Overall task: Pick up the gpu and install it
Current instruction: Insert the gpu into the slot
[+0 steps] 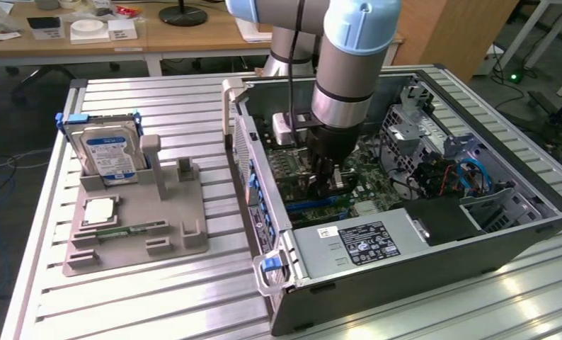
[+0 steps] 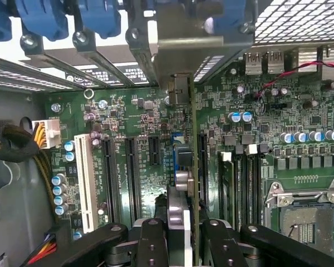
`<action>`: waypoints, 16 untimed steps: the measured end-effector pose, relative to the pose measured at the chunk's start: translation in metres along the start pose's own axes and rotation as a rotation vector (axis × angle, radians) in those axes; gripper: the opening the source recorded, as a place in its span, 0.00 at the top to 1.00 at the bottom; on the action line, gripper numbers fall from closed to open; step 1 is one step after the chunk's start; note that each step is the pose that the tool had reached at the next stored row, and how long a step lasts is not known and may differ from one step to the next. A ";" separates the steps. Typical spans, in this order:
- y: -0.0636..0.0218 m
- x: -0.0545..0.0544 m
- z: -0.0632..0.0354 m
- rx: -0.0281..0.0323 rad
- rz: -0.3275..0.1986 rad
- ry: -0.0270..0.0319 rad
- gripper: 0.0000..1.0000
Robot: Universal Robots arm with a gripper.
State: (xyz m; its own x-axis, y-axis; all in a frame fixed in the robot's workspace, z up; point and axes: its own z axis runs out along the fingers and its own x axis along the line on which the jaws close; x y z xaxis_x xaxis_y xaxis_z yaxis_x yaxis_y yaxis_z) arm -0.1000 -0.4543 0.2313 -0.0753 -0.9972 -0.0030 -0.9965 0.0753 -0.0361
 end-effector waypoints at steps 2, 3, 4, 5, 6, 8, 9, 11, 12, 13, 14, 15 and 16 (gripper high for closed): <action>0.0008 0.000 0.0002 -0.0001 0.000 0.0001 0.71; 0.0012 0.000 0.0004 0.0000 0.000 -0.0001 0.71; 0.0017 0.000 0.0006 0.0002 0.000 -0.0002 0.71; 0.0021 0.000 0.0008 0.0002 0.000 -0.0002 0.71; 0.0026 0.000 0.0010 0.0001 0.000 -0.0002 0.71; 0.0032 0.000 0.0014 0.0000 0.000 0.0001 0.71; 0.0034 0.000 0.0017 0.0000 0.000 0.0001 0.71; 0.0040 0.000 0.0023 -0.0001 0.000 0.0000 0.71; 0.0043 0.000 0.0026 -0.0001 0.000 0.0001 0.71; 0.0044 0.000 0.0028 -0.0001 0.000 0.0000 0.71; 0.0045 0.000 0.0030 -0.0002 0.000 0.0000 0.71; 0.0046 0.000 0.0031 -0.0002 0.000 0.0001 0.71; 0.0046 0.000 0.0032 -0.0001 0.000 0.0001 0.71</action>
State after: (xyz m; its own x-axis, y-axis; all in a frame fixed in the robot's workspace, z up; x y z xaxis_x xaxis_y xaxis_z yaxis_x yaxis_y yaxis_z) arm -0.1045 -0.4543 0.2280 -0.0754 -0.9972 -0.0029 -0.9965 0.0754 -0.0360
